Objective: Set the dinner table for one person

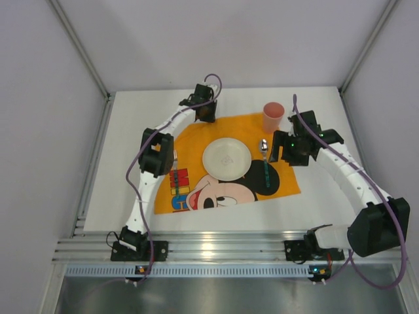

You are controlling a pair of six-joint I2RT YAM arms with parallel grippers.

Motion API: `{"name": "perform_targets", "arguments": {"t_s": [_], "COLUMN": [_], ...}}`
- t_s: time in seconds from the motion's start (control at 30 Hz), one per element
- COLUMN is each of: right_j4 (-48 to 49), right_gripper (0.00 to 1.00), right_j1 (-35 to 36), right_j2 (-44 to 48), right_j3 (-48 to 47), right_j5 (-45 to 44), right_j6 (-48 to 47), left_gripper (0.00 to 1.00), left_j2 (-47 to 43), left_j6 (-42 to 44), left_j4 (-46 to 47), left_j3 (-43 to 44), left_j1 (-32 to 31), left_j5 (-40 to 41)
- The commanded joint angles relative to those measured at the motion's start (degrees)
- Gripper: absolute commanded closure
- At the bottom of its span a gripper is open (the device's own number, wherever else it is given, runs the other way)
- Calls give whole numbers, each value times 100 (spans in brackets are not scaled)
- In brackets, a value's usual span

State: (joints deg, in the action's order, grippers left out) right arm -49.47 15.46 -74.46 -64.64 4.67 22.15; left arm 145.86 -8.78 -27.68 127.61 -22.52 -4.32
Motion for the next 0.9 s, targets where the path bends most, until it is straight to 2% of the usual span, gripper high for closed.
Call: {"name": "perform_targets", "arguments": {"t_s": [0.0, 0.2, 0.27, 0.3, 0.33, 0.37, 0.47, 0.73, 0.87], "right_j4": [-62, -71, -71, -71, -63, -62, 8, 376, 535], "right_gripper": [20, 20, 20, 20, 20, 20, 20, 20, 20], "right_j1": [-17, 18, 44, 53, 71, 80, 106, 141, 141], "right_j2": [-95, -139, -104, -87, -26, 10, 185, 677, 862], "right_j3": [-189, -295, -277, -268, -225, -198, -23, 680, 979], "right_j5": [131, 184, 193, 184, 192, 193, 193, 254, 280], "right_j6": [114, 149, 175, 193, 237, 254, 342, 562, 641], "left_gripper": [75, 69, 61, 55, 49, 37, 25, 32, 33], "left_j2": [276, 171, 13, -83, -345, -548, -1322, -2271, -2624], "left_j6": [8, -98, -98, -107, -124, -133, -255, -687, -730], "left_j4": [131, 255, 19, -44, -62, -44, 324, -18, 315], "left_j3": [89, 97, 150, 159, 115, -120, -944, -2661, -3741], "left_j1": [-42, -68, -68, -68, -51, 11, 247, 802, 1091], "left_j5": [-359, -422, -1, 810, 1175, 1414, 1767, 1926, 1585]}}
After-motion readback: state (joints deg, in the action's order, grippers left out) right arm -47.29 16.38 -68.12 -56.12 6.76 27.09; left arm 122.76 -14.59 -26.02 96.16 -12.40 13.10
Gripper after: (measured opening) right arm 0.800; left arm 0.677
